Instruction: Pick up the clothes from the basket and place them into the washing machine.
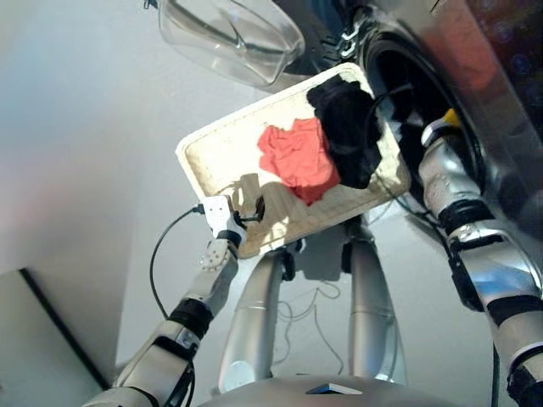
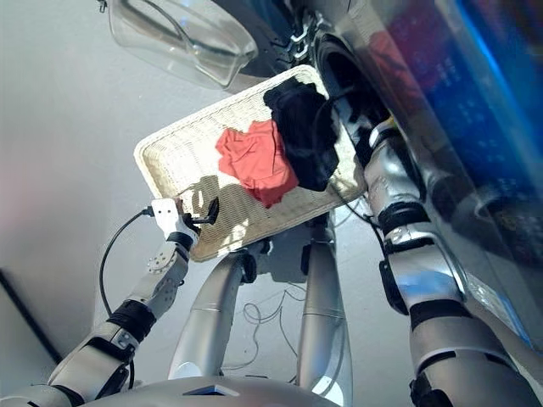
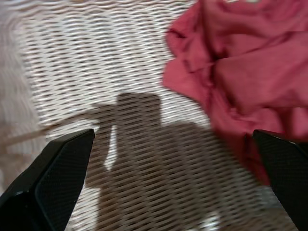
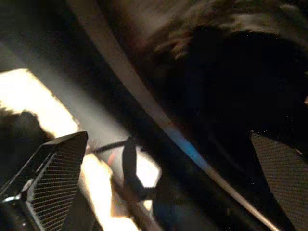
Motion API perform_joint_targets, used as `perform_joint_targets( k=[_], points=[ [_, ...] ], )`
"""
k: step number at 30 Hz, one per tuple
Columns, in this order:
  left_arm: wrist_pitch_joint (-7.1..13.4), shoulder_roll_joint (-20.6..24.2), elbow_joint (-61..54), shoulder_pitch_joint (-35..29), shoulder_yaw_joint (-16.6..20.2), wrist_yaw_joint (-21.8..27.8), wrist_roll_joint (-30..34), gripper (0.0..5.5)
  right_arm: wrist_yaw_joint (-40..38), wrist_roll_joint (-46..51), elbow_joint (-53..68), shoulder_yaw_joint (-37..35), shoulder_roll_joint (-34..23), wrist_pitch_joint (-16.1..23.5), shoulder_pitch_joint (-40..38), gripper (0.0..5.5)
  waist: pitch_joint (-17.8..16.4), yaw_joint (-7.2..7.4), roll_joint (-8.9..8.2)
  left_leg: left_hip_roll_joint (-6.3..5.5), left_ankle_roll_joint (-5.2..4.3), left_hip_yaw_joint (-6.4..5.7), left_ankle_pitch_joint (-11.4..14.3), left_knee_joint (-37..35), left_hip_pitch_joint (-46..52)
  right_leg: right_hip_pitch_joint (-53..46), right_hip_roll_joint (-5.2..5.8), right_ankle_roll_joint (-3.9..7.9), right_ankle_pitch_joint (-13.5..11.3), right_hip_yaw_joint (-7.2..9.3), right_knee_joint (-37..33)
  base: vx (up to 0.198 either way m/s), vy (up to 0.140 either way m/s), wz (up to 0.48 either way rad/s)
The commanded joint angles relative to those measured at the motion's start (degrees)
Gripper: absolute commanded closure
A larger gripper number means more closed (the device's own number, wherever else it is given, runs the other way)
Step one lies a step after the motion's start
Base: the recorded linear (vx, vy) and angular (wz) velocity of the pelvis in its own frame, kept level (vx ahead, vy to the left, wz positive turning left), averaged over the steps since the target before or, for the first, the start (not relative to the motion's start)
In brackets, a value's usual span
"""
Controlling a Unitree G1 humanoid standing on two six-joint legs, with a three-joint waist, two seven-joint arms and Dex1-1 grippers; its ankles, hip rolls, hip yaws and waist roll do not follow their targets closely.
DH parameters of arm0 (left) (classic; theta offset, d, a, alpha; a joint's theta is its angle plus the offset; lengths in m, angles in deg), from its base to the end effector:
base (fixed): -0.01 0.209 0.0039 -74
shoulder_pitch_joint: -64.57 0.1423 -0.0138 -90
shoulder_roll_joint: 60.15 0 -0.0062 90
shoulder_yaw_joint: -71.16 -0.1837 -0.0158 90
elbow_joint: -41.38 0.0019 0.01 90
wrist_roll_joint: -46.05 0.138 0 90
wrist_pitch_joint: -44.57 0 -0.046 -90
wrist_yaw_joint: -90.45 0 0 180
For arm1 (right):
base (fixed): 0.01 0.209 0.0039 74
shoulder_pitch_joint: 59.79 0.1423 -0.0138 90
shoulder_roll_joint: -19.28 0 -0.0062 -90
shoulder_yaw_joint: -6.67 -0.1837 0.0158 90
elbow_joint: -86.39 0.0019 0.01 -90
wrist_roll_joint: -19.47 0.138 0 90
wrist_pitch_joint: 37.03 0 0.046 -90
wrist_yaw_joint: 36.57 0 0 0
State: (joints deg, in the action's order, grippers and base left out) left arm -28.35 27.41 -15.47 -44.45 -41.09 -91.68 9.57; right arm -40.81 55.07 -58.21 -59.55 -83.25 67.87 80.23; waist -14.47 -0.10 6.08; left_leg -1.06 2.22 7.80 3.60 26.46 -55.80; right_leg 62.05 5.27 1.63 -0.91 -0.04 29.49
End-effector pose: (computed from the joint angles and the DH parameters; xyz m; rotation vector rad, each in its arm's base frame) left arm 0.2508 0.1409 0.0145 -0.2466 0.0831 -0.1536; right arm 0.3426 -0.2107 0.1294 -0.1098 -0.1178 -0.0386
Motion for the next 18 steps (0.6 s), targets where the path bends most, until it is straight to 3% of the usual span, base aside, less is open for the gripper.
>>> perform_joint_targets(
  k=[1,8,13,18],
  points=[
    [1.26,0.99,0.90,-2.22,-0.16,1.21,1.77,0.00,3.38,-5.41,3.63,3.75,0.41,0.26,-1.53,0.00,3.27,-1.62,-0.14,0.38,-1.95,-2.55,0.31,-2.70,0.44,-4.01,-2.16,0.84,-1.48,3.63,-5.99,0.000,0.000,0.000],
    [0.49,-1.17,6.12,-9.44,-3.45,0.20,6.23,0.00,4.90,-19.37,11.32,12.40,2.05,-0.46,-4.07,0.00,3.09,-0.64,-2.25,0.49,-1.82,-3.20,-0.15,-3.42,1.10,-5.71,-2.41,1.10,-2.22,4.08,-8.22,0.000,0.000,0.000],
    [-0.38,-2.52,9.37,-13.80,-5.34,-1.15,9.15,0.00,4.87,-23.61,17.77,14.53,1.67,-0.74,-7.32,0.00,2.63,0.60,-2.92,0.83,-1.66,-3.40,0.45,-1.89,-0.41,-4.75,-2.76,1.03,-2.02,4.02,-7.76,0.000,0.000,0.000],
    [-1.98,-4.17,17.59,-19.44,-5.26,-4.24,14.07,0.00,4.89,-28.17,27.23,14.77,0.60,0.03,-12.13,0.00,2.05,2.75,-3.78,2.13,-1.25,-2.93,2.87,3.61,-4.86,-0.85,-3.94,0.72,-1.11,3.25,-4.87,0.000,0.000,0.000]
  ],
)
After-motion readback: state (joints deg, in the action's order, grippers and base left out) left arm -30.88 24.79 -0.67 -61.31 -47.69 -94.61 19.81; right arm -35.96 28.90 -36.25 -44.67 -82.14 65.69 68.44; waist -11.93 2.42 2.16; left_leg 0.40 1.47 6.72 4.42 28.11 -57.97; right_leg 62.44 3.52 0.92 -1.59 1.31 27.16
